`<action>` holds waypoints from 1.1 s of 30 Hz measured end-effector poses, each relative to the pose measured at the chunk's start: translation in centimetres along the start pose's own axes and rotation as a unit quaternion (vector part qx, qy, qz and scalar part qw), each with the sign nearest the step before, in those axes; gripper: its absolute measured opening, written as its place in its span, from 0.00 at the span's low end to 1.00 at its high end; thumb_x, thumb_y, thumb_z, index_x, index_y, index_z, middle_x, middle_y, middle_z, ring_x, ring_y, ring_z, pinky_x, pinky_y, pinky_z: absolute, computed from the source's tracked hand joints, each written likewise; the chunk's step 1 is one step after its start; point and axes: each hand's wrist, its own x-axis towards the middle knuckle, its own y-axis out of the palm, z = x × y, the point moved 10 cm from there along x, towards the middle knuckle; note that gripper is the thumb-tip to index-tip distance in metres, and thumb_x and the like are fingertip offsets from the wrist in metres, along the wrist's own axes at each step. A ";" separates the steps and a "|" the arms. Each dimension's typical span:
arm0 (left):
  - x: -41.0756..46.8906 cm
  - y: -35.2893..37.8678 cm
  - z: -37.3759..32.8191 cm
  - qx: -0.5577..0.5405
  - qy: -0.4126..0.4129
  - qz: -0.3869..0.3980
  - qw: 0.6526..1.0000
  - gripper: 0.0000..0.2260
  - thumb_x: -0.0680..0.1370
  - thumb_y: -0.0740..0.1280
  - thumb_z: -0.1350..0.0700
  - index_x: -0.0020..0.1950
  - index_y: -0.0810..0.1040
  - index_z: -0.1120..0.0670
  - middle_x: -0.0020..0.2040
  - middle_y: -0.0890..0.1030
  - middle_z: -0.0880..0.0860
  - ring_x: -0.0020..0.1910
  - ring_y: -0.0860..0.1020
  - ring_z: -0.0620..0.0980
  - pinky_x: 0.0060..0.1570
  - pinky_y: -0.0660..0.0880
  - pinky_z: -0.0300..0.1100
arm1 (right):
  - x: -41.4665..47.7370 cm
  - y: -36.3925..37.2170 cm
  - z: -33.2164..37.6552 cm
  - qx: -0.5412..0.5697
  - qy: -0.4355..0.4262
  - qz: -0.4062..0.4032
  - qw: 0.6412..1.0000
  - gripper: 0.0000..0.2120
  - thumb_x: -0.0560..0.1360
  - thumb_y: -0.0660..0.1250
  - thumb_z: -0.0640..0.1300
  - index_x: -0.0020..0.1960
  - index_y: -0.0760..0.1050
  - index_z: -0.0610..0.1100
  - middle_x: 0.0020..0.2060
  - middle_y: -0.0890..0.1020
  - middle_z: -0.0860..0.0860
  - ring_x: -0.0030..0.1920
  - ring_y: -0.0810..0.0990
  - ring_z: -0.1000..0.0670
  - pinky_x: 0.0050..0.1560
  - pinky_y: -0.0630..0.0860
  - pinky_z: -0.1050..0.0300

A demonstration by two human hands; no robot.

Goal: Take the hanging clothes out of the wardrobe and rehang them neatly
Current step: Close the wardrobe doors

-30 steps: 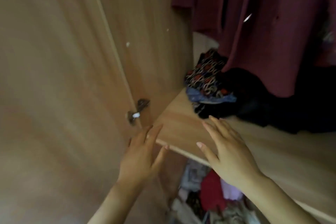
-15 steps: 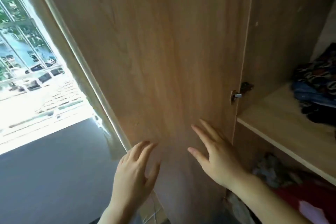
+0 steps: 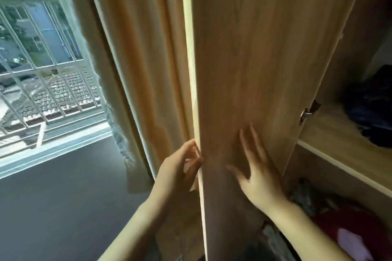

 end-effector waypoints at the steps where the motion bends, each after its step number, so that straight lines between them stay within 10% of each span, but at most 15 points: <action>1: -0.1 0.1 0.1 -0.033 -0.004 -0.003 0.999 0.18 0.75 0.62 0.46 0.64 0.72 0.46 0.50 0.81 0.42 0.49 0.79 0.40 0.49 0.78 0.42 | -0.5 0.3 -0.2 -0.003 0.014 0.003 1.000 0.42 0.72 0.69 0.54 0.76 0.46 0.54 0.76 0.50 0.53 0.74 0.48 0.56 0.69 0.51 0.60; 7: -0.8 -0.1 -1.3 -0.094 0.037 -0.035 0.994 0.14 0.77 0.67 0.55 0.51 0.70 0.35 0.44 0.77 0.39 0.41 0.78 0.38 0.39 0.71 0.25 | -4.5 2.2 -0.8 0.019 0.089 0.086 0.992 0.37 0.70 0.53 0.68 0.74 0.43 0.58 0.76 0.47 0.57 0.75 0.48 0.55 0.72 0.54 0.59; 15: -4.1 1.7 -5.6 -0.105 0.038 -0.029 0.993 0.18 0.74 0.70 0.53 0.46 0.69 0.29 0.41 0.78 0.37 0.39 0.79 0.38 0.38 0.73 0.27 | -9.6 -0.6 -1.0 0.042 0.103 0.070 0.991 0.35 0.72 0.57 0.65 0.75 0.57 0.52 0.75 0.55 0.56 0.74 0.52 0.57 0.72 0.56 0.58; 23: -10.4 11.3 -17.0 -0.090 0.123 0.088 0.984 0.18 0.77 0.63 0.49 0.66 0.69 0.37 0.53 0.78 0.40 0.49 0.79 0.39 0.48 0.74 0.33 | -17.5 -10.2 -5.4 0.145 0.173 -0.051 0.973 0.33 0.71 0.60 0.67 0.70 0.67 0.49 0.68 0.71 0.55 0.68 0.68 0.59 0.66 0.68 0.57; 28: -11.8 18.4 -24.7 0.009 0.207 0.175 0.963 0.22 0.77 0.56 0.40 0.68 0.53 0.30 0.68 0.63 0.35 0.65 0.65 0.35 0.63 0.64 0.33 | -21.3 -18.7 -10.7 0.122 0.196 -0.193 0.954 0.18 0.73 0.70 0.47 0.61 0.72 0.56 0.55 0.76 0.63 0.56 0.74 0.69 0.55 0.74 0.69; 33: -10.1 21.9 -27.1 0.038 0.224 0.144 0.963 0.23 0.74 0.52 0.36 0.70 0.60 0.35 0.71 0.66 0.45 0.66 0.69 0.45 0.61 0.68 0.42 | -23.1 -24.6 -17.6 0.170 0.244 -0.266 0.917 0.19 0.72 0.71 0.39 0.60 0.72 0.51 0.55 0.79 0.54 0.51 0.78 0.67 0.49 0.76 0.70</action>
